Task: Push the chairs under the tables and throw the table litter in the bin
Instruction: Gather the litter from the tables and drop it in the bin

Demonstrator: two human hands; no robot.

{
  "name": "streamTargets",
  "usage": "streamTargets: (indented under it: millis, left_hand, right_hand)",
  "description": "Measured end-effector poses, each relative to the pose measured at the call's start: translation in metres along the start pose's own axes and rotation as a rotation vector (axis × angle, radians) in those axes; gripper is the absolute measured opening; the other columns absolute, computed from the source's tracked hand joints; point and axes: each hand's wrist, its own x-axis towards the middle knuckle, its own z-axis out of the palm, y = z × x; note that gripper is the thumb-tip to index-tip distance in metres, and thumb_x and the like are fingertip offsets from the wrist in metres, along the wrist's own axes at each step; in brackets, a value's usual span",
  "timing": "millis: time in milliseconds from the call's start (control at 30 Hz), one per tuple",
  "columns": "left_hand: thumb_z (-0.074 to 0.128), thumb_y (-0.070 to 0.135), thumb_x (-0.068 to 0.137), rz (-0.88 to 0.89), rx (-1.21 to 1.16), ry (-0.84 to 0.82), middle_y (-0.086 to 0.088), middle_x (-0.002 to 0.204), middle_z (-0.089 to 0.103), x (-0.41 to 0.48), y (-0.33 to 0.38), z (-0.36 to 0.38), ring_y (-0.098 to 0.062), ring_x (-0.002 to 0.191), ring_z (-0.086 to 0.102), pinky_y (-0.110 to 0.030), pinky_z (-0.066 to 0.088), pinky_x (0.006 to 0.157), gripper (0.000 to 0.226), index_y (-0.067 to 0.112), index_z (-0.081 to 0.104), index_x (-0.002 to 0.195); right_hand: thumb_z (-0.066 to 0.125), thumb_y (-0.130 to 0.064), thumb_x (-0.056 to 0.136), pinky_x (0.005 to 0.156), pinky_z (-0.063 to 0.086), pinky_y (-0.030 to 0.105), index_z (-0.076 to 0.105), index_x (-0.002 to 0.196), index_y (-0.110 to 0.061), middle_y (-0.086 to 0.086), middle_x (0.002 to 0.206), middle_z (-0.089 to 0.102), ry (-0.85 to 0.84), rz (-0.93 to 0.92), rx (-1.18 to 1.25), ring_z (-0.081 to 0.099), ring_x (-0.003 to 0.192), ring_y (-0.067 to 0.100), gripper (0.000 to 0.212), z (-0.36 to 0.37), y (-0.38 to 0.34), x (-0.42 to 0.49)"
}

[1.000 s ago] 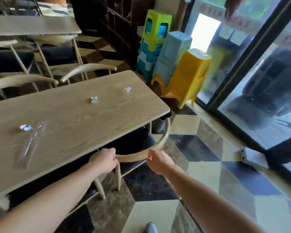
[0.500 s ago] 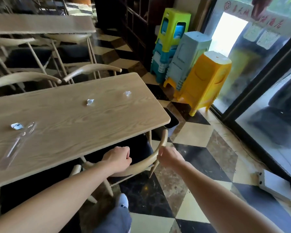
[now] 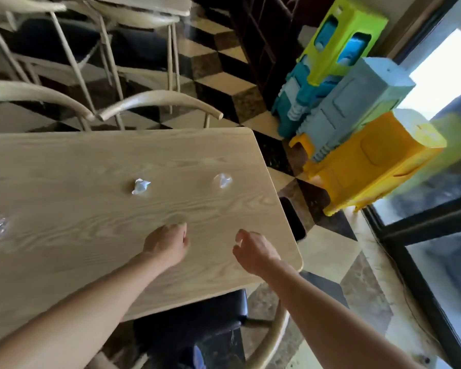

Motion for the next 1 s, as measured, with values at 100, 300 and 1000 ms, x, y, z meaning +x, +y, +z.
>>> streamTargets:
  millis: [100,300,1000]
  left_hand:
    - [0.056,0.020,0.085,-0.017,0.027,0.103,0.000,0.095,0.056,0.052,-0.024,-0.010,-0.029,0.093,0.058,-0.033,0.039,0.062,0.006,0.022,0.051,0.082]
    - [0.071,0.017,0.078,-0.190,0.132,0.268,-0.007,0.123,0.046,0.131,-0.081,-0.027,-0.042,0.110,0.048,-0.048,0.053,0.075,0.040,0.024,0.058,0.115]
    - [0.062,0.011,0.073,-0.234,-0.018,-0.059,-0.003,0.098,0.036,0.069,0.010,0.078,-0.031,0.088,0.049,-0.037,0.043,0.072,0.030,0.027,0.038,0.082]
  right_hand:
    - [0.051,-0.031,0.096,0.085,0.052,0.038,0.053,0.129,-0.022,0.005,0.123,0.059,0.041,-0.070,-0.001,0.060,0.106,0.029,0.034,-0.010,-0.013,0.069]
    - [0.058,-0.021,0.091,0.088,0.048,0.043,0.042,0.141,-0.033,0.007,0.143,0.034,0.246,-0.164,-0.045,0.040,0.117,0.031,0.054,-0.019,-0.040,0.177]
    - [0.045,0.007,0.092,0.077,0.055,0.038,0.053,0.129,-0.017,0.008,0.138,0.032,0.013,-0.420,-0.259,0.031,0.121,0.033,0.045,0.029,0.049,0.139]
